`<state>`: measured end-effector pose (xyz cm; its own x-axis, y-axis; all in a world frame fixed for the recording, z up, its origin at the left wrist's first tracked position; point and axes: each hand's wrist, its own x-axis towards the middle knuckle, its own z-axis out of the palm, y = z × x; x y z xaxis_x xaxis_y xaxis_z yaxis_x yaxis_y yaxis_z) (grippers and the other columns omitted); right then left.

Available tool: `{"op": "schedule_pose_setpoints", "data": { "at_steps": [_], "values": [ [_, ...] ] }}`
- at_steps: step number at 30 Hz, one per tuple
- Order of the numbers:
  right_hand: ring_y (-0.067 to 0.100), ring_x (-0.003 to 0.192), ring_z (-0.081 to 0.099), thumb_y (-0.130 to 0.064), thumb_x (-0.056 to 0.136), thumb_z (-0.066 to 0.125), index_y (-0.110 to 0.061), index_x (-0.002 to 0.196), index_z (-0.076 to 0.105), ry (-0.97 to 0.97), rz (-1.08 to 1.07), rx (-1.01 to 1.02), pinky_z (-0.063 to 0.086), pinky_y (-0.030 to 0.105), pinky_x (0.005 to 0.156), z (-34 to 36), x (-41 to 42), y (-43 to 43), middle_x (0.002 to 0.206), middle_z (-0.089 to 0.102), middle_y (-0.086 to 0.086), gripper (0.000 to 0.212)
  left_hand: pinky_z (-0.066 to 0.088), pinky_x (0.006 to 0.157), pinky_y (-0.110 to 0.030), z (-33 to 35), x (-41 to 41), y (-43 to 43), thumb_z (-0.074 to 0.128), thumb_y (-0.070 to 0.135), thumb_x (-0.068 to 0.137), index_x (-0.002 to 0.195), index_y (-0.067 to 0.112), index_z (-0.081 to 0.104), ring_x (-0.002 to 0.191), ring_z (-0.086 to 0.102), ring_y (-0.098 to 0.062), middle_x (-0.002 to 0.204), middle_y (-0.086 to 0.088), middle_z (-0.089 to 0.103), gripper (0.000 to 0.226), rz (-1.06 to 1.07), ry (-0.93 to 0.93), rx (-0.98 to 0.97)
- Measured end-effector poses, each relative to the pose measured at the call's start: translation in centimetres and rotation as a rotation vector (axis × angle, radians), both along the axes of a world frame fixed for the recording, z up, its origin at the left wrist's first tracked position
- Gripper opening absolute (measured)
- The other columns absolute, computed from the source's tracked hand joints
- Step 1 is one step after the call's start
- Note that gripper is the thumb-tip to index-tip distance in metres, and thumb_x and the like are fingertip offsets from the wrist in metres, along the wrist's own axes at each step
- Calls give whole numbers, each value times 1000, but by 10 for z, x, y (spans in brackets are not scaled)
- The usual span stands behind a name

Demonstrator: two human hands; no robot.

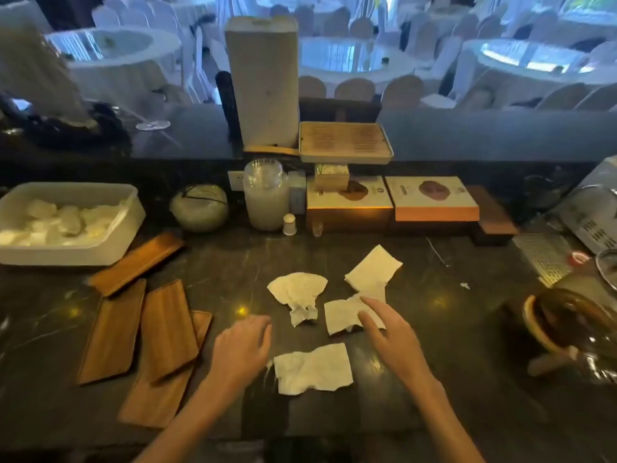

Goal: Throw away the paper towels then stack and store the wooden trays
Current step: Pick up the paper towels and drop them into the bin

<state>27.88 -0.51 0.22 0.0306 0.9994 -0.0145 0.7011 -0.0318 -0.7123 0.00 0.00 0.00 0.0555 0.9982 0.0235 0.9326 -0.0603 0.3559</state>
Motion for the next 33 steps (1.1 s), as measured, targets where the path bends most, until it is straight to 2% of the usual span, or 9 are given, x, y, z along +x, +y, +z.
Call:
{"op": "schedule_pose_setpoints", "data": {
  "at_steps": [5, 10, 15, 18, 21, 25, 28, 31, 33],
  "values": [
    [6, 126, 49, -78, 82, 30, -41, 135, 49, 32, -88, -126, 43, 34, 105, -22, 11, -24, 139, 53, -17, 67, 51, 78, -24, -25, 6, -19, 46, 37, 97, 119, 30, 63, 100, 66, -7, 116, 12, 69, 29, 10, -29, -59],
    [4, 124, 50, -63, 91, 40, -39, 135, 50, -30, -138, -144, 42, 28, 99, -29, 17, -28, 136, 54, -17, 51, 41, 75, -18, -37, 2, -17, 43, 37, 98, 118, 31, 62, 101, 64, -5, 115, 13, 68, 29, -11, -30, -82],
    [5, 119, 54, -64, 89, 42, -38, 128, 59, -89, -151, -185, 44, 27, 95, -33, 16, -19, 130, 62, -15, 50, 38, 74, -16, -48, 7, -13, 49, 34, 97, 120, 30, 61, 100, 64, -6, 114, 11, 68, 27, -117, -55, -100],
    [9, 117, 57, -58, 91, 49, -34, 128, 60, -173, -150, -194, 49, 33, 96, -42, 13, 1, 128, 63, -10, 45, 44, 88, -23, -63, 23, -10, 48, 35, 97, 127, 31, 56, 114, 58, -9, 127, 10, 62, 31, -204, -66, -159],
    [15, 115, 58, -55, 91, 53, -33, 127, 59, -253, -134, -221, 53, 37, 93, -52, 6, 37, 130, 59, -5, 43, 43, 102, -36, -78, 53, -1, 47, 36, 98, 139, 29, 42, 132, 44, -20, 143, 2, 46, 41, -260, 27, -295],
    [21, 116, 57, -50, 90, 59, -29, 128, 58, -353, -44, -251, 51, 37, 90, -73, 5, 87, 130, 57, 2, 43, 45, 102, -46, -93, 96, 10, 50, 33, 98, 143, 21, 32, 133, 37, -31, 146, -11, 36, 50, -200, 169, -477],
    [21, 114, 56, -44, 91, 61, -23, 126, 58, -382, 30, -254, 51, 35, 89, -93, 8, 106, 128, 55, 4, 41, 45, 103, -52, -102, 118, 11, 53, 32, 97, 144, 21, 29, 135, 33, -34, 147, -14, 32, 54, -112, 172, -526],
    [23, 121, 50, -39, 92, 61, -21, 130, 54, -412, 142, -232, 49, 35, 95, -114, 11, 112, 132, 51, 6, 43, 41, 102, -63, -112, 129, 9, 56, 34, 95, 145, 25, 26, 140, 25, -37, 150, -13, 28, 59, -2, 161, -562],
    [25, 123, 48, -37, 92, 61, -19, 130, 52, -417, 220, -248, 49, 37, 96, -125, 12, 116, 134, 50, 7, 42, 40, 101, -65, -118, 133, 7, 56, 34, 95, 145, 24, 28, 142, 23, -37, 151, -13, 27, 57, 52, 173, -597]
  ]
}}
